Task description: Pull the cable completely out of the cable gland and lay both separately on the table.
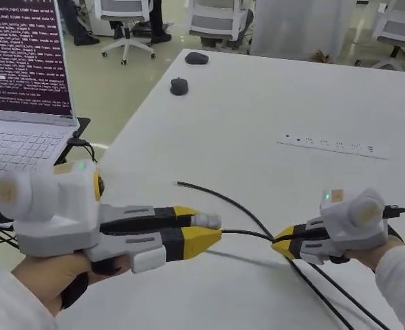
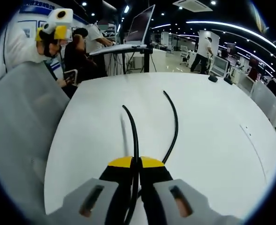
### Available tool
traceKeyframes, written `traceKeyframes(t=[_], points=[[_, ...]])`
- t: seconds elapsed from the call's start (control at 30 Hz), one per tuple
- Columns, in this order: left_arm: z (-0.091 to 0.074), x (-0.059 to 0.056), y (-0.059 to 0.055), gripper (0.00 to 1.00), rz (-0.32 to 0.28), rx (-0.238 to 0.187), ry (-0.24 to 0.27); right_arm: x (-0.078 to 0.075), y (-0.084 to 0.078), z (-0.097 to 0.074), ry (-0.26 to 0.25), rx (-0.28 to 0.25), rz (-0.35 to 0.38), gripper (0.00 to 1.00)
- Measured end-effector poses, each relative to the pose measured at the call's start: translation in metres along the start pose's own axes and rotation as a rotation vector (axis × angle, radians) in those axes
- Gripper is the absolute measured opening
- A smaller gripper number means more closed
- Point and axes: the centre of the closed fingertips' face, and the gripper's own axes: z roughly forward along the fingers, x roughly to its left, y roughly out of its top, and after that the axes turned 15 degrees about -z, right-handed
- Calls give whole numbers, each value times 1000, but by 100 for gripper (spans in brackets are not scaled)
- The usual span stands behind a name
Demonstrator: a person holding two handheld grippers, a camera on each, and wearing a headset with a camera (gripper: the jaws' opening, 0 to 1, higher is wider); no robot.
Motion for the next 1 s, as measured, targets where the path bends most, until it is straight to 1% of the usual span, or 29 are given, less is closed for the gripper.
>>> traceKeyframes(t=[0.17,0.2,0.4,0.43,0.47,0.53,0.6,0.67,0.7,0.73,0.8,0.87,0.9,1.0], points=[[-1,4,-3,17,-19,-6,7,2,-8,10,13,25,20,3],[-1,5,-4,17,-24,-8,9,2,-12,13,18,39,27,3],[-2,9,-4,17,-44,-22,16,7,-17,19,21,58,30,3],[-1,9,-4,17,-45,-22,16,7,-18,19,15,71,15,4],[-1,9,-4,17,-45,-21,17,7,-17,19,10,69,6,5],[-1,9,-4,17,-46,-21,16,3,-12,19,-17,54,8,10],[0,9,-5,17,-48,-22,15,0,-10,17,-32,49,17,16],[1,9,-5,17,-46,-20,14,-6,-8,12,-70,65,10,24],[1,9,-5,17,-46,-21,14,-11,-14,7,-106,113,5,27],[1,9,-5,17,-45,-22,13,-13,-17,4,-122,130,-3,29],[1,8,-4,17,-44,-26,11,-10,-25,-3,-132,166,47,35],[0,7,-3,17,-45,-29,11,-6,-32,-9,-131,165,89,37],[0,7,-3,17,-45,-29,11,-4,-38,-15,-146,180,124,36],[0,7,-4,17,-43,-29,12,2,-47,-25,-156,210,151,34]])
